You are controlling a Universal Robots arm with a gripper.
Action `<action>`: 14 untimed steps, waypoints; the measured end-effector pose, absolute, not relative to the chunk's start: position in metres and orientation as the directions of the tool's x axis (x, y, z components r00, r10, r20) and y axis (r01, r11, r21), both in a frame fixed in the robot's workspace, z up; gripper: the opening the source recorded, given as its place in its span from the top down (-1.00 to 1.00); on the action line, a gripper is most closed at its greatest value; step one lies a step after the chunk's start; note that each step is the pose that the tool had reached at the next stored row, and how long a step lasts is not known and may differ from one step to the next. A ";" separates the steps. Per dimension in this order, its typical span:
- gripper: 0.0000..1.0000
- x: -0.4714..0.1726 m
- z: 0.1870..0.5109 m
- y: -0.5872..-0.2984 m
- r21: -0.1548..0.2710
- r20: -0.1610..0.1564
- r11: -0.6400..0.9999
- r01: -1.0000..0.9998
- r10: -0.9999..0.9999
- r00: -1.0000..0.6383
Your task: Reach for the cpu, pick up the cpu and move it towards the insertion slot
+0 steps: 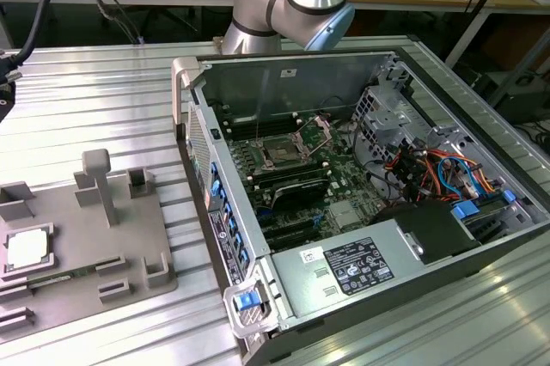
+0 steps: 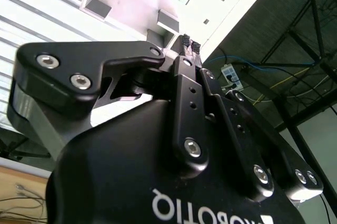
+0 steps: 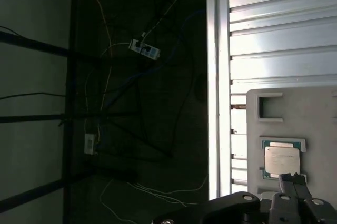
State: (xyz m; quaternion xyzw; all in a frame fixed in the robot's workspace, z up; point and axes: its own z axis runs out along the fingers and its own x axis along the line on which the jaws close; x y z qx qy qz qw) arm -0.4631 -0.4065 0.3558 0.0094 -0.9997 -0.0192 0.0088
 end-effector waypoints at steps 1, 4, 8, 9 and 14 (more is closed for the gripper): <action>0.79 -0.463 0.356 -0.406 0.039 0.017 0.999 -0.019 -0.019 -1.000; 0.79 -0.464 0.356 -0.406 0.039 0.017 0.999 -0.018 -0.019 -1.000; 0.79 -0.464 0.356 -0.406 0.038 0.017 0.999 -0.018 -0.019 -1.000; 0.79 -0.464 0.356 -0.407 0.039 0.017 0.999 -0.018 -0.019 -1.000; 0.77 -0.465 0.356 -0.406 0.039 0.017 0.999 -0.018 -0.019 -1.000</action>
